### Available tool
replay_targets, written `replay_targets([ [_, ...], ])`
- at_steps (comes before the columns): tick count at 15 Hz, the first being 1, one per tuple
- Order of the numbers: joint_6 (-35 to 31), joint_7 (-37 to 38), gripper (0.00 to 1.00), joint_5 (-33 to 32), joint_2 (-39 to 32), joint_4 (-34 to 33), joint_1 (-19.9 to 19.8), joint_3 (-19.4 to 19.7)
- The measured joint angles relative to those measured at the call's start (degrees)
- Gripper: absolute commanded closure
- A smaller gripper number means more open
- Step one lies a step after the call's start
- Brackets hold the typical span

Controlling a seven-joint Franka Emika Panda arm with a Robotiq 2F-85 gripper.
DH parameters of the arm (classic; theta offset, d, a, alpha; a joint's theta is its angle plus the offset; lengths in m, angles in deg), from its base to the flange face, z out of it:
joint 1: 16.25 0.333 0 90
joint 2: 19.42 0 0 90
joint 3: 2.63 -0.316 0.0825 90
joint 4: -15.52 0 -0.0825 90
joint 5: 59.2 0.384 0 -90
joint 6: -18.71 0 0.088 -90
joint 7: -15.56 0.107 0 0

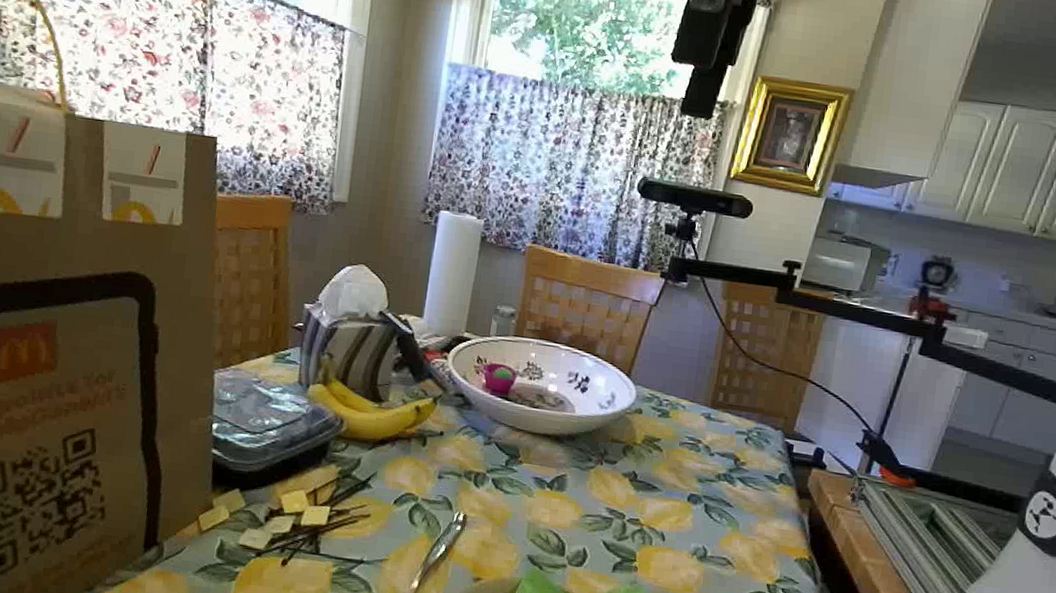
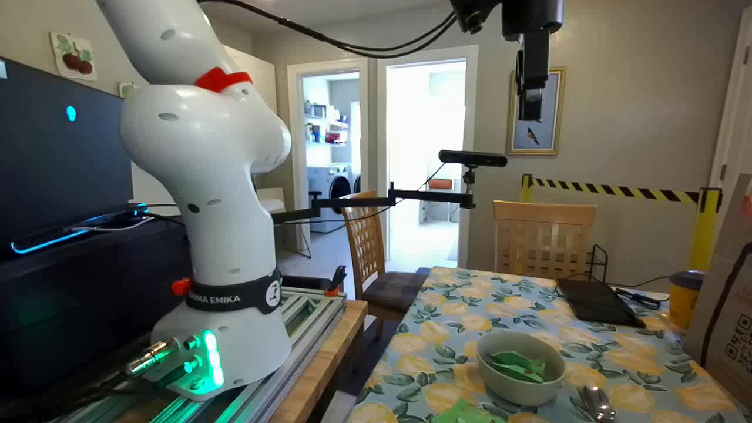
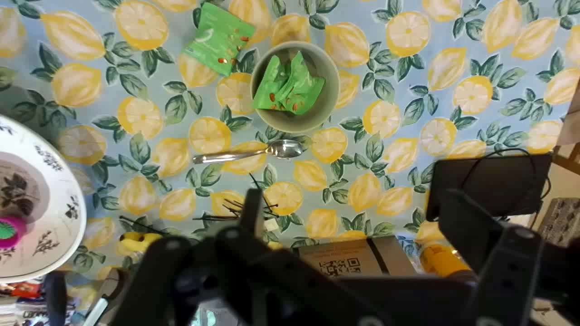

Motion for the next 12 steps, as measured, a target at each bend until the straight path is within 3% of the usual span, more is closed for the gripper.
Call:
replay_targets([
  [6,0.0,0.0,0.0,0.0,0.0,0.0,0.0,0.0],
  [9,-0.5,3.6,0.0,0.9,-0.3,-0.1,-0.9,0.6],
  [12,-0.5,5.3,0.0,2.2,-4.4,-0.8,-2.8,2.6],
])
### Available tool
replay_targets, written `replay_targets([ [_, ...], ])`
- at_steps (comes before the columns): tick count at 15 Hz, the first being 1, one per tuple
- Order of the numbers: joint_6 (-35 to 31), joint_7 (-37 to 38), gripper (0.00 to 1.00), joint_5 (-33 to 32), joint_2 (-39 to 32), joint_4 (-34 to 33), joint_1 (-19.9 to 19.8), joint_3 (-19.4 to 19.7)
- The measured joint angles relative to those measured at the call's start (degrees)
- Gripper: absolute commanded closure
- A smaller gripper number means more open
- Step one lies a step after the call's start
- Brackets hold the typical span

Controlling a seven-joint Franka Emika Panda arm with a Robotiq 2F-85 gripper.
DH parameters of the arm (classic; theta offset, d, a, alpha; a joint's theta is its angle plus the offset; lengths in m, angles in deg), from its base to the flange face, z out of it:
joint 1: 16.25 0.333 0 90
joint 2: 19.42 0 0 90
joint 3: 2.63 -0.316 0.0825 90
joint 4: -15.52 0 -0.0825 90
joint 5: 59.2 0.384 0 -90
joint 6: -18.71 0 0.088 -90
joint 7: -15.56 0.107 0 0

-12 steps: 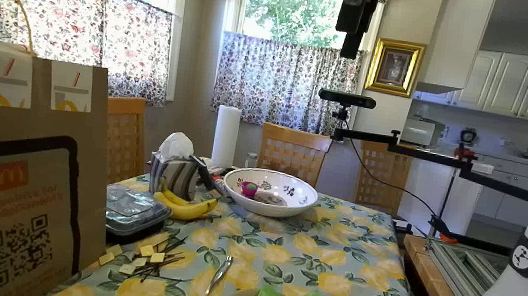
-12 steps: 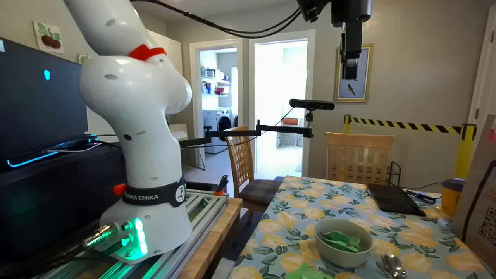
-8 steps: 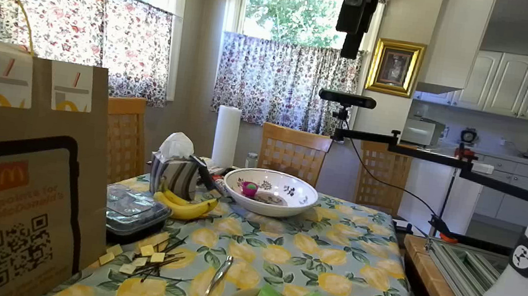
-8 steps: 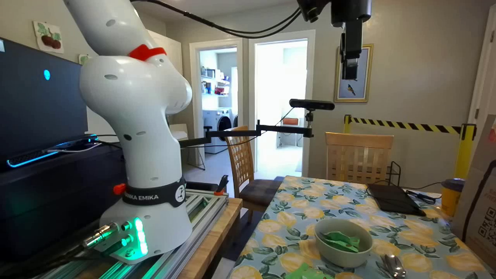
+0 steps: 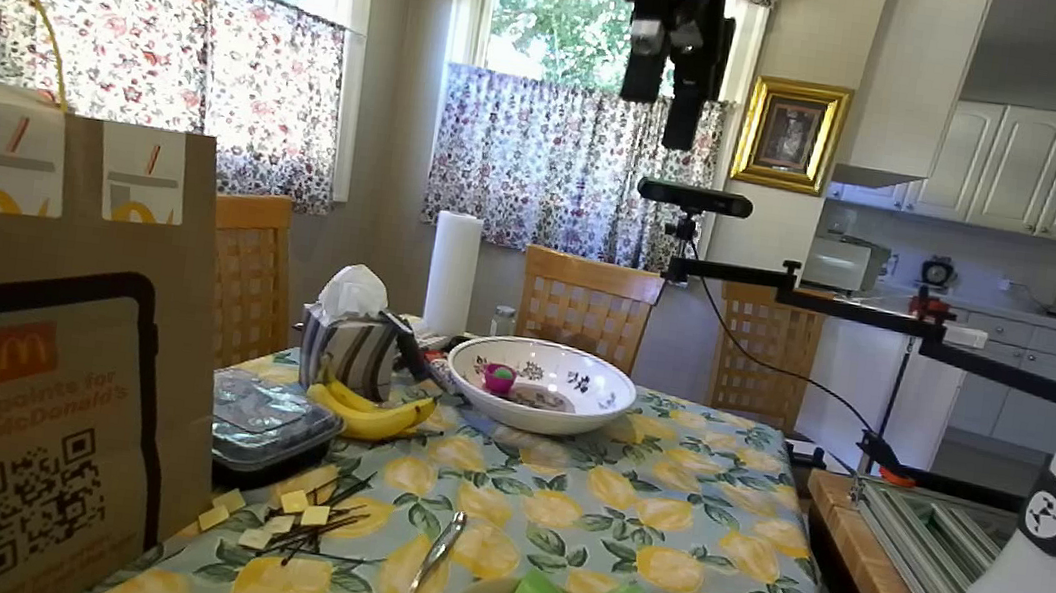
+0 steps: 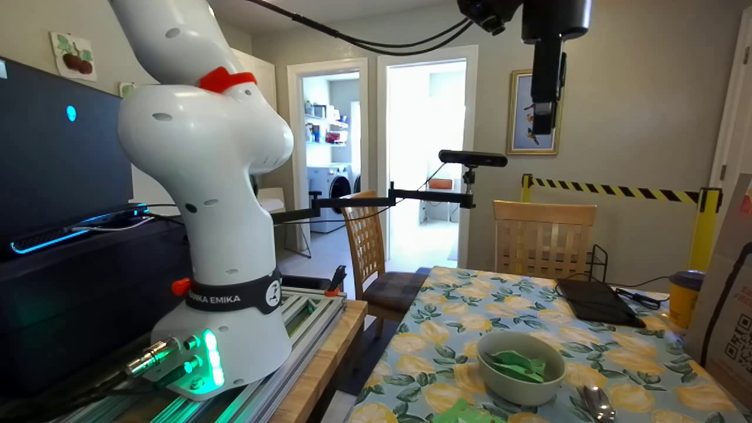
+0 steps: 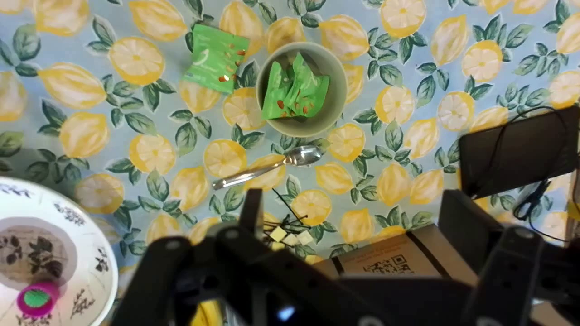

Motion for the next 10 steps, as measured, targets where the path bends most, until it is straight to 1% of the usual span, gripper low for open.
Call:
replay_targets([
  [2,0.2,0.0,0.0,0.5,-5.4,-0.8,-0.6,1.1],
  [7,0.3,-4.5,0.0,0.3,-21.0,-5.1,-0.1,1.2],
  [8,0.3,-4.9,0.0,-0.1,-23.5,-6.3,0.1,1.2],
  [10,-0.3,-4.9,0.0,-3.1,-28.0,-8.6,0.7,1.2],
])
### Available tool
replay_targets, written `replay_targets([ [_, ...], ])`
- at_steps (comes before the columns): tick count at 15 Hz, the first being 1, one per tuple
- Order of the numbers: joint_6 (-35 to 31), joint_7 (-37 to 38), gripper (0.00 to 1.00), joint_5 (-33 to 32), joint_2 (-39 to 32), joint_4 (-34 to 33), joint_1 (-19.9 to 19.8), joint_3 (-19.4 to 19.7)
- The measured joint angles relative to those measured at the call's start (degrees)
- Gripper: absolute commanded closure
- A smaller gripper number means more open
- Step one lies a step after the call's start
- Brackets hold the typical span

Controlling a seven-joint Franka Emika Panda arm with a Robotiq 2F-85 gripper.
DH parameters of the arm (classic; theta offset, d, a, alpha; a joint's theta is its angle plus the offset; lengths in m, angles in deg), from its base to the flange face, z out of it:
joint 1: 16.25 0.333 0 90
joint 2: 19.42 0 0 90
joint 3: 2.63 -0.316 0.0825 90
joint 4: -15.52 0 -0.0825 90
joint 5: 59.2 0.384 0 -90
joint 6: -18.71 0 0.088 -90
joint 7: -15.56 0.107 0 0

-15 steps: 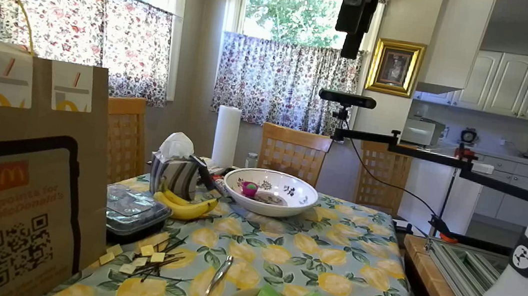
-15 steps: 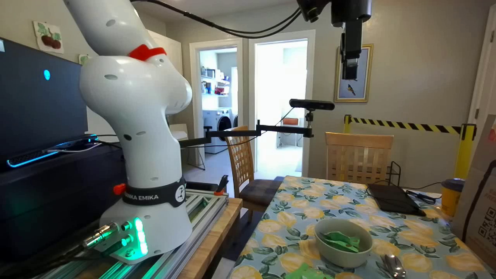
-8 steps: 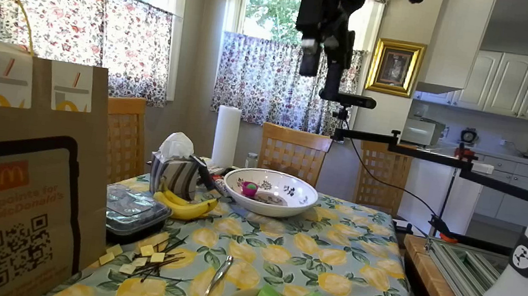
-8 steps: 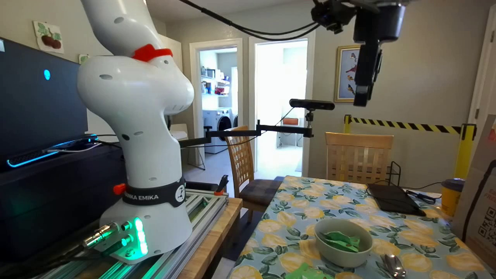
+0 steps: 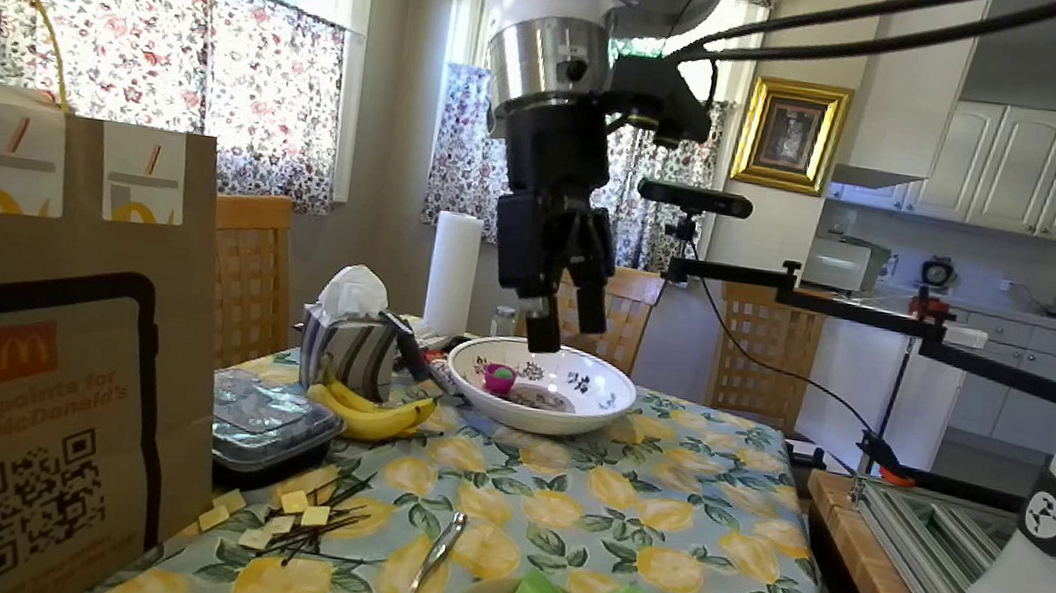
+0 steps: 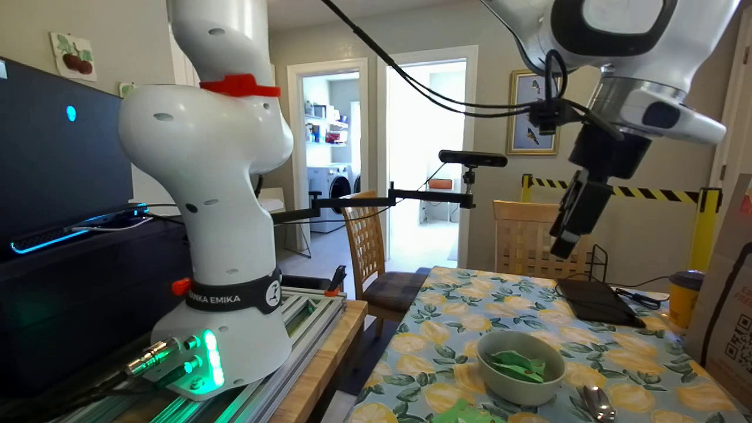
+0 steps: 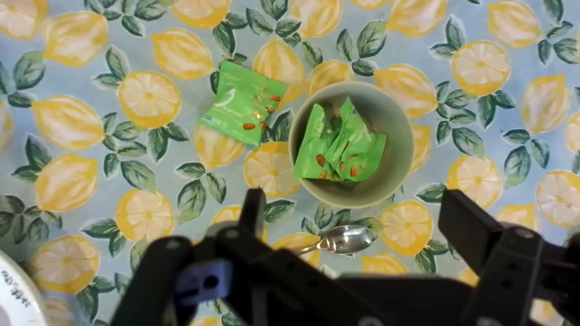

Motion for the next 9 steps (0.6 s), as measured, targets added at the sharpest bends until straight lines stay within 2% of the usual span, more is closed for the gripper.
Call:
replay_targets([
  [4,-0.9,0.2,0.0,-6.7,-6.7,-4.2,1.7,0.0],
  [9,-0.7,0.1,0.0,-7.4,-9.2,-6.2,2.5,0.0],
])
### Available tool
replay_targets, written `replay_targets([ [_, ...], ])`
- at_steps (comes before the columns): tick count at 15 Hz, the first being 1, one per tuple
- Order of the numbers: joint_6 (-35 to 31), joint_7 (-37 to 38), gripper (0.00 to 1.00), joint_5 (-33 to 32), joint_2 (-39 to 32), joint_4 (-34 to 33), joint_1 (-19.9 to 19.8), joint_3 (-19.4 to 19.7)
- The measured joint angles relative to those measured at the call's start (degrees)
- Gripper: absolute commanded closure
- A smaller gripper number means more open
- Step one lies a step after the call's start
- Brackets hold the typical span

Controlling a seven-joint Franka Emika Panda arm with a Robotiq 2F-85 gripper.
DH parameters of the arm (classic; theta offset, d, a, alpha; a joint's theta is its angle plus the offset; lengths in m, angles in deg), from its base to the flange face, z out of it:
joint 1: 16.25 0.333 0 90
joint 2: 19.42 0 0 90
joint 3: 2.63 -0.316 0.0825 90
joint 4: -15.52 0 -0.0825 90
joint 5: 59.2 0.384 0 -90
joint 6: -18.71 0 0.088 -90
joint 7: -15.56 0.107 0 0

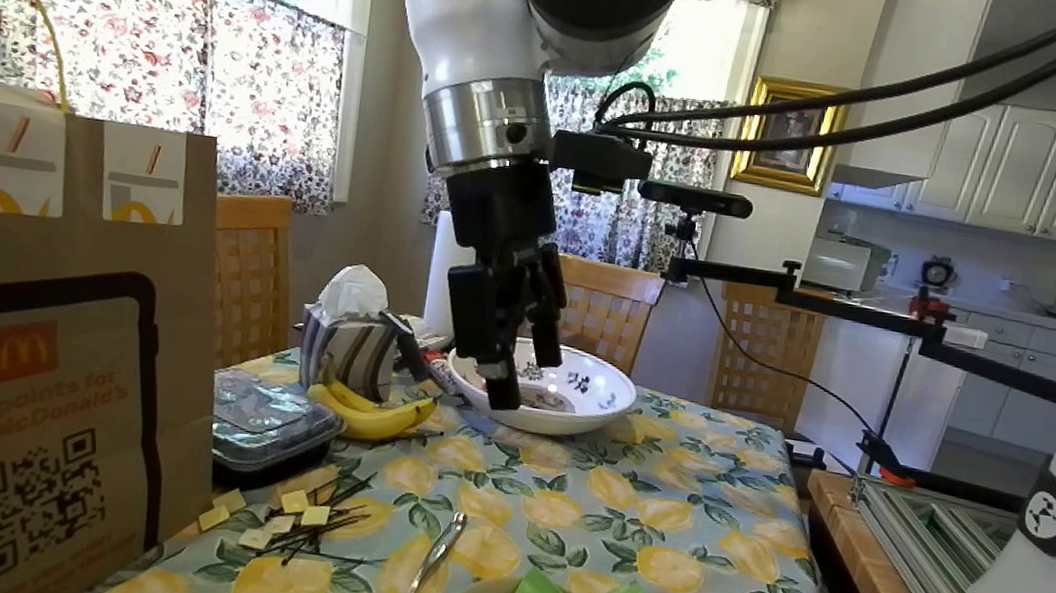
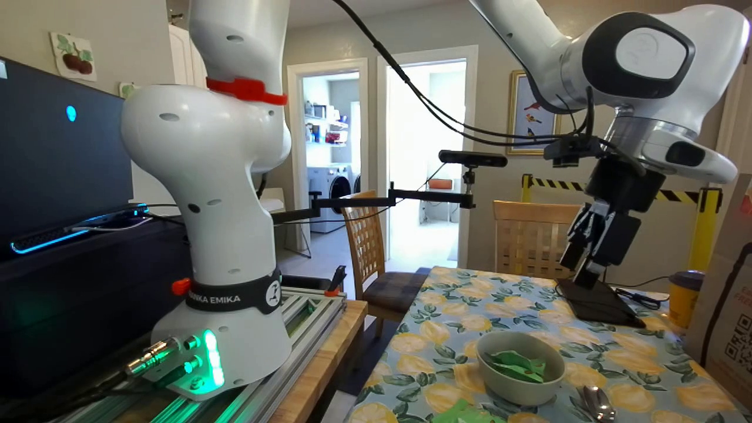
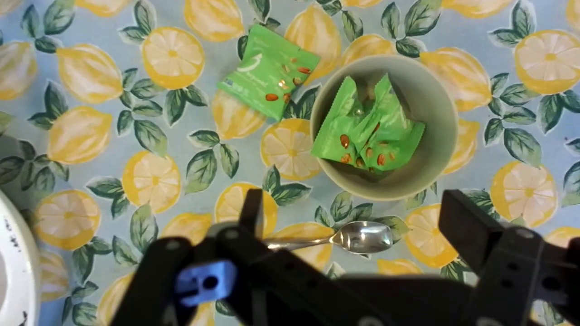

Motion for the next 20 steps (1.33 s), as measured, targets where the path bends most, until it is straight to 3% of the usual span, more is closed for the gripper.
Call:
replay_targets([
  [4,-0.3,0.1,0.0,0.0,-0.7,0.0,0.1,0.3],
  [13,-4.4,3.0,0.0,-0.1,-12.9,-1.3,6.5,0.1],
  [20,-9.4,3.8,0.0,-2.9,-19.0,-3.7,8.8,0.7],
])
